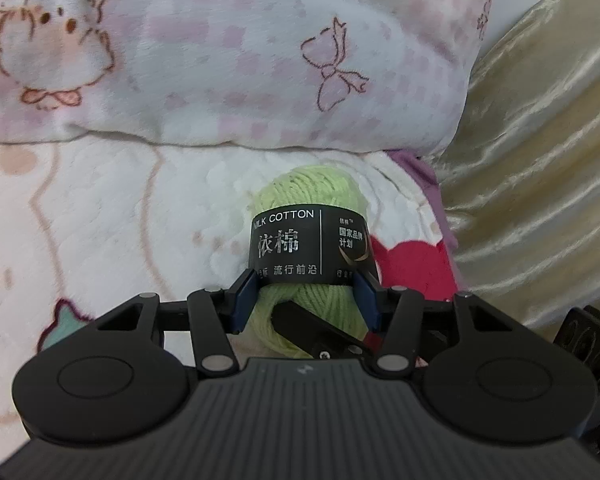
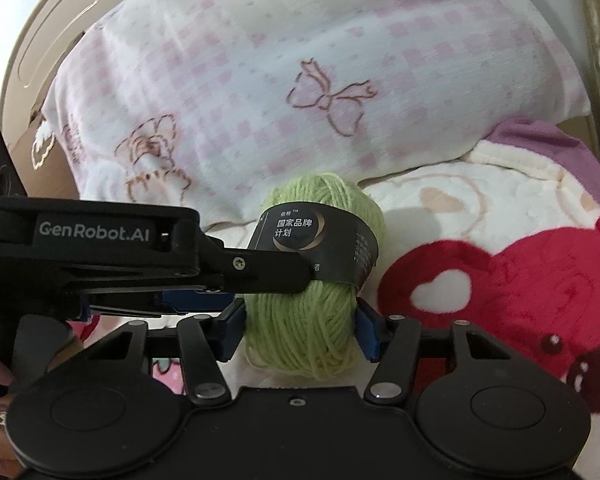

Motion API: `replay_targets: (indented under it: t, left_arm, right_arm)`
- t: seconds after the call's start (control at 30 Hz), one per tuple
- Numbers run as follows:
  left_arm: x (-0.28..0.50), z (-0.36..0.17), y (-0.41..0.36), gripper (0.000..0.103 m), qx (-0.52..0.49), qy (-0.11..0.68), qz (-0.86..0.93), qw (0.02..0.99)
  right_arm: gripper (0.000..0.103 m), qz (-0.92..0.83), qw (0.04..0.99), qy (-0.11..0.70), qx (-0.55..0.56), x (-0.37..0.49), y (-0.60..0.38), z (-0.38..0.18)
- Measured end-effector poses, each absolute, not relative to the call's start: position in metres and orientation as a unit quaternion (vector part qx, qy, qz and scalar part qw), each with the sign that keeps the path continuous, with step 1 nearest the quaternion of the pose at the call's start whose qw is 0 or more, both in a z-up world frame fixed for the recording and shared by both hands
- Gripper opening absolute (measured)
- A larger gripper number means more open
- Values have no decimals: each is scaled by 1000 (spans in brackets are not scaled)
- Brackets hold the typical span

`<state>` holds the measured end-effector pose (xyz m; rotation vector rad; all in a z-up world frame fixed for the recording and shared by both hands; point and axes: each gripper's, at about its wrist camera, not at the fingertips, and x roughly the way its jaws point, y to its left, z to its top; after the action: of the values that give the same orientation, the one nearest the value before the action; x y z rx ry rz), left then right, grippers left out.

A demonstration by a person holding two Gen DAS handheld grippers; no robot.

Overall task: Organize objects
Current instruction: 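Lift the yarn ball with the right gripper and carry it toward the pink box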

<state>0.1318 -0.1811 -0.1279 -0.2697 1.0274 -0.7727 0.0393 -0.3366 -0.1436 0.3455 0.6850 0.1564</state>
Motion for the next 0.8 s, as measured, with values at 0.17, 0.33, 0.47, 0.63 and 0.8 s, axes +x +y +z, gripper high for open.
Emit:
replay_targets:
  t: [0.17,0.33,0.47,0.63,0.8]
  left_arm:
    - [120,-123,-175,51,-100,490,-345,794]
    - [109,-119,-166,51,-103,503,-328,793]
    - [99,-116,-159,51,-97,511,-320,792]
    - [90,-113,-145,51,-100,519,-306,792]
    - [81,-111,-125,51,-105,527,-272,799]
  right_arm:
    - [61,89,918,349,166,32,-326,-143]
    - [61,101,913,359,166,24,-319,-139]
    - [61,105,907,370,173,15,-311,-136]
    - [61,122,901,379,174,10,-301,-133]
    - [61,135,891,391,187,6,-282,-134]
